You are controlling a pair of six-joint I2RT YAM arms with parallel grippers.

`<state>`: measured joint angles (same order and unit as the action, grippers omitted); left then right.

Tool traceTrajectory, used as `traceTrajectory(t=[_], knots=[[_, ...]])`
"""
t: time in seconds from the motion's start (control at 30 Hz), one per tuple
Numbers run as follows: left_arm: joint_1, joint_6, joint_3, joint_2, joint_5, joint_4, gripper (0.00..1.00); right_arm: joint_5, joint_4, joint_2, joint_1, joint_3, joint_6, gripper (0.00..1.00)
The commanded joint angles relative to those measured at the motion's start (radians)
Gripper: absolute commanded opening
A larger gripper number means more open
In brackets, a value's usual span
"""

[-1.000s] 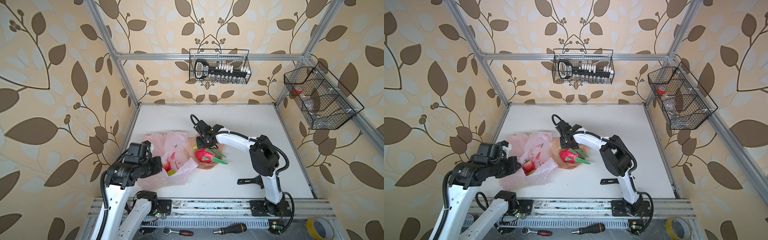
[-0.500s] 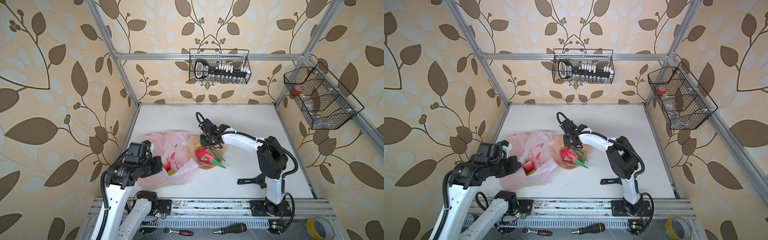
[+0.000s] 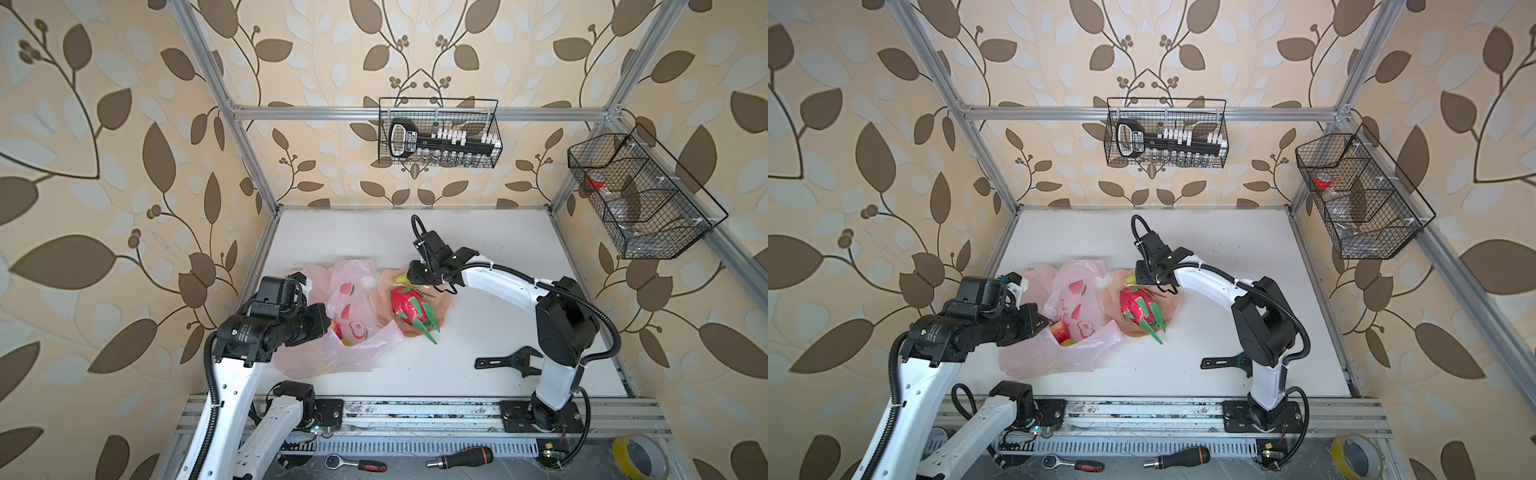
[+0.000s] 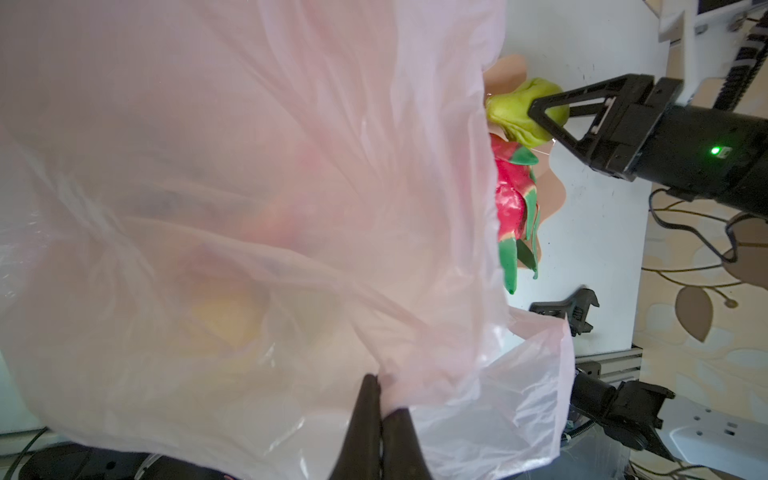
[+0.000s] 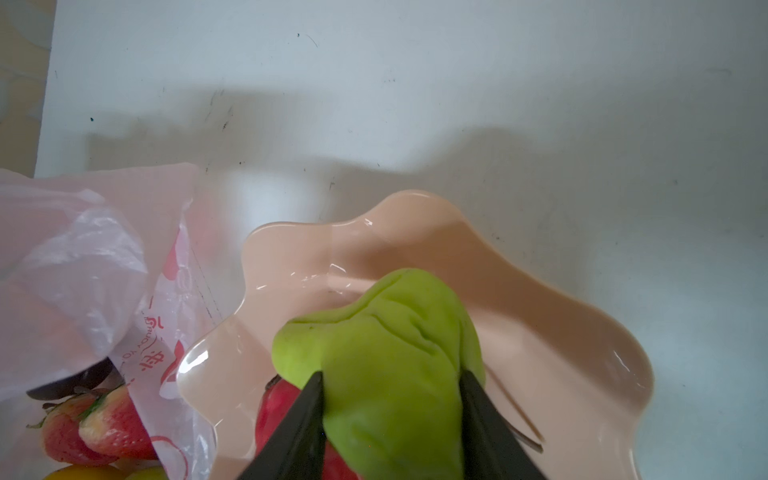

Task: Place the fruits into the plastic bag
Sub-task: 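Lift the green fruit with the right gripper and carry it toward the bag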

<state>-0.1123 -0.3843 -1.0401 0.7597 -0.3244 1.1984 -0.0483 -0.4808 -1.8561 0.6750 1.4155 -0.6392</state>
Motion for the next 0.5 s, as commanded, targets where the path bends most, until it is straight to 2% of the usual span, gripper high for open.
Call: traceTrajectory(t=[0.0,0.47], knots=[[-0.006,0.013,-0.043,0.008,-0.071,-0.041,0.0,0.023,0.027,0.056,-0.019,-0.029,-0.019,0.37],[-0.007,0.027,-0.101,0.051,-0.128,-0.079,0.0,0.04,0.052,0.189,-0.042,-0.073,-0.038,0.37]])
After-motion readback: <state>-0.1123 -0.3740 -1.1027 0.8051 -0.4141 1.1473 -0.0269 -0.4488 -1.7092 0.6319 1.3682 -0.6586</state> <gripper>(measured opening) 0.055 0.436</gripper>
